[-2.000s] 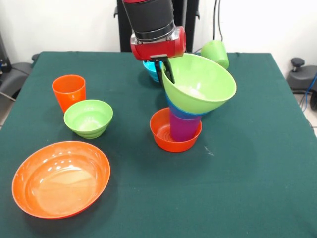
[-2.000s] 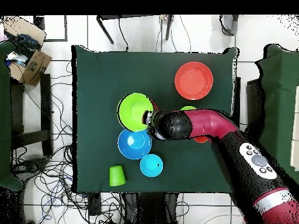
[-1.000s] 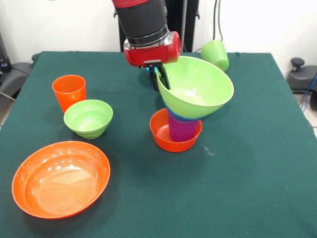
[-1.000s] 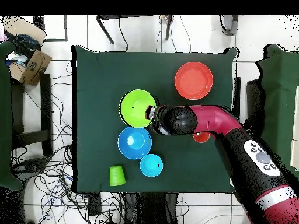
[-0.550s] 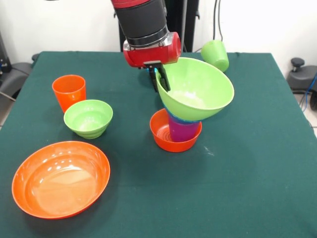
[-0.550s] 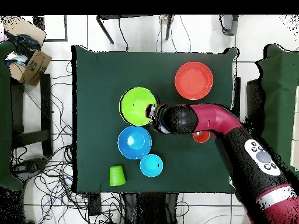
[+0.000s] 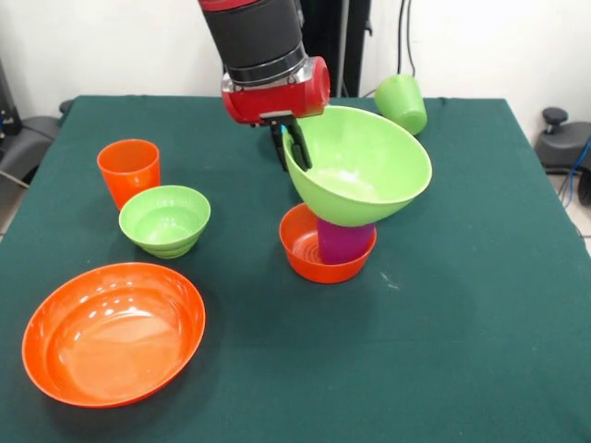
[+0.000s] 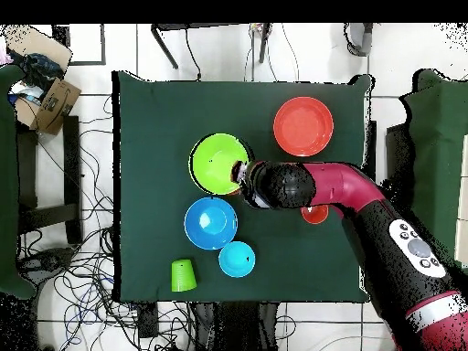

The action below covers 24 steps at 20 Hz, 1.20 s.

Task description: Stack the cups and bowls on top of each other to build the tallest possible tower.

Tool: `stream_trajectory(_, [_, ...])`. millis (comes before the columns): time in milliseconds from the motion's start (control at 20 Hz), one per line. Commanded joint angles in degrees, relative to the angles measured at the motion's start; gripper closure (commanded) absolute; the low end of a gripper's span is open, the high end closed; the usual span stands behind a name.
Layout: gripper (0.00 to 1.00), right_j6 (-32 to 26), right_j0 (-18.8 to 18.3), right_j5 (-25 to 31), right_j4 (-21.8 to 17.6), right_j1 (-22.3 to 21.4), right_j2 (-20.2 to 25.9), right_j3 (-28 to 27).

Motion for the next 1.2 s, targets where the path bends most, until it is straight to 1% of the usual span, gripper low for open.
stream_trajectory(50, [1.00,-18.0,0.5,6.1,-6.5,1.7,1.3,-4.3])
stream_trajectory(1200, [1.00,-16.5,1.3,7.5,-7.3,2.5,2.0,-5.7])
